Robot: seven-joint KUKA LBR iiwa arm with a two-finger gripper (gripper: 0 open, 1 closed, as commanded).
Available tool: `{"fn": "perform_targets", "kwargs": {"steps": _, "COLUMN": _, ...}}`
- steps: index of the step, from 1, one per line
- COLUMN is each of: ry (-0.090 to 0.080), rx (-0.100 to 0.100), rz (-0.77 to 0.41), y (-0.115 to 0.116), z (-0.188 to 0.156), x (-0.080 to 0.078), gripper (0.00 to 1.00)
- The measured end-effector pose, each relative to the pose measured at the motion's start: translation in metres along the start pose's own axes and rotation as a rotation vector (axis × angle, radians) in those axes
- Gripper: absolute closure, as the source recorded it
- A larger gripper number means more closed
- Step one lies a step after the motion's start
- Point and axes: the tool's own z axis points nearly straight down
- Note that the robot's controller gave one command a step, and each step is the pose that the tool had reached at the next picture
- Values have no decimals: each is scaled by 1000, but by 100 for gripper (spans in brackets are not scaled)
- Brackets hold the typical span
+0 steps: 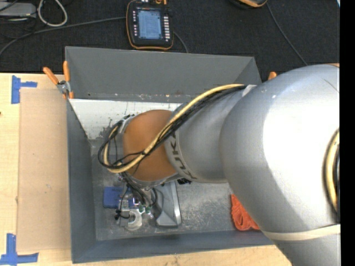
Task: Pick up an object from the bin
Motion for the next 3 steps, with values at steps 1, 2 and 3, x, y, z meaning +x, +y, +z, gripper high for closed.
{"fn": "perform_targets", "kwargs": {"steps": 1, "ry": 16, "rx": 0, "rz": 100, "y": -7, "z": 6, "x": 3, "gripper": 0}}
{"fn": "perform_targets", "kwargs": {"steps": 2, "ry": -1, "rx": -2, "rz": 6, "y": -1, "z": 0, "x": -1, "gripper": 0}}
{"fn": "perform_targets", "kwargs": {"steps": 3, "ry": 6, "rx": -4, "rz": 69, "y": -4, "z": 2, "x": 0, "gripper": 100}}
